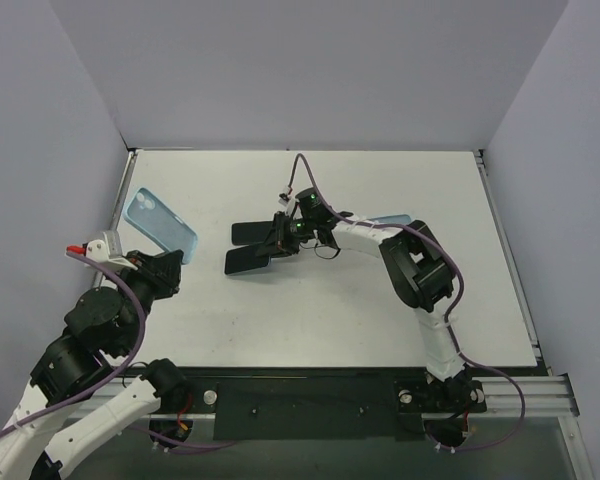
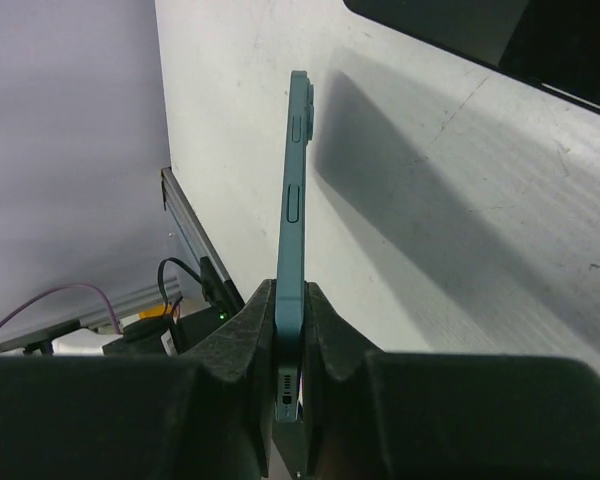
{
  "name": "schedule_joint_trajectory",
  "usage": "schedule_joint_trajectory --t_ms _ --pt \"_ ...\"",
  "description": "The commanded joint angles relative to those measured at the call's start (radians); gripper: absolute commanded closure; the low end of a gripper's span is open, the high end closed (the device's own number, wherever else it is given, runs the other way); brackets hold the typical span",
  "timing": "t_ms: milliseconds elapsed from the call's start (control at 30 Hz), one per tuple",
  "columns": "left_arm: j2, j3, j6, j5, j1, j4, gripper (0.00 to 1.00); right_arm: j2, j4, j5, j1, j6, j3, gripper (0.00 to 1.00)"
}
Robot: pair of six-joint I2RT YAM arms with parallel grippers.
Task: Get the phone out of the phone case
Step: Place the phone at the center of the board.
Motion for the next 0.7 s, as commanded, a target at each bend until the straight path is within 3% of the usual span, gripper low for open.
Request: schedule_joint_trajectory --t_ms 0,333,667 --pt "0.004 0.004 -0.023 0.044 0.004 0.068 1.0 0.013 0.115 -0.09 -0.027 0.04 0.066 1.0" --pt "0.011 -0.02 -0.04 0.061 0.004 0.103 1.0 0.068 0.051 -0.203 -0.077 -0.05 0.044 1.0" --pt "0.034 -0.023 -0.049 0.084 0.003 0.125 1.0 0.119 -0.029 -0.174 -0.091 -0.102 0.079 1.0"
